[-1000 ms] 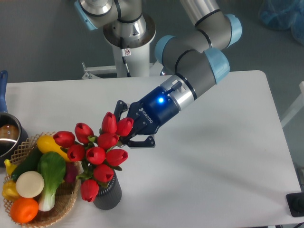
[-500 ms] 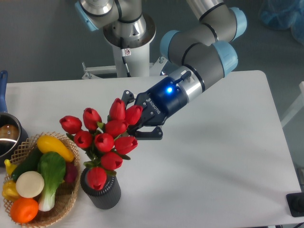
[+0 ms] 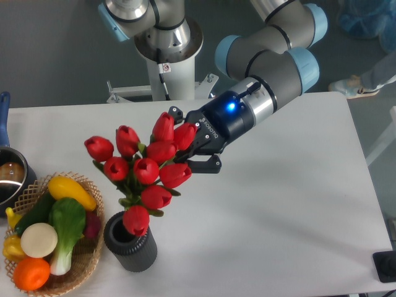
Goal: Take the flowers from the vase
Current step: 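Lift the tulip bunch up out of the black vase, then carry the held tulips away from the vase and hold them up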
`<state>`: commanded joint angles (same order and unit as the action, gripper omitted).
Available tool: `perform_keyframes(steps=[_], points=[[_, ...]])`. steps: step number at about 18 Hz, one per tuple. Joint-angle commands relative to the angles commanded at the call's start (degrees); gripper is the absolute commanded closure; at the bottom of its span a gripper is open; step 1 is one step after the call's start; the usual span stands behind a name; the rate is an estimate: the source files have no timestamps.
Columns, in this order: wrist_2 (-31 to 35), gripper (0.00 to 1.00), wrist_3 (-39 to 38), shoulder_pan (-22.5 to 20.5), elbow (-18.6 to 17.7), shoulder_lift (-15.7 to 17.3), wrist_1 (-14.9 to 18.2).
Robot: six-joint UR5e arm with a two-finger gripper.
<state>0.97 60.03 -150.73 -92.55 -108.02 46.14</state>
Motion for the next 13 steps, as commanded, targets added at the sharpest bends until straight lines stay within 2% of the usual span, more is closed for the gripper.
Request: perform_keyframes(steps=[4, 7, 8, 13], points=[[0.61, 0.98, 0.26, -2.45, 0.44, 0.09, 0.09], [1.75, 1.0, 0.26, -4.48, 2.63, -0.26, 0.26], [4.28, 1.0, 0.26, -4.57, 3.51, -0.26, 0.18], [28.0, 0.99, 0.53, -4.84, 5.45, 0.0, 0.26]])
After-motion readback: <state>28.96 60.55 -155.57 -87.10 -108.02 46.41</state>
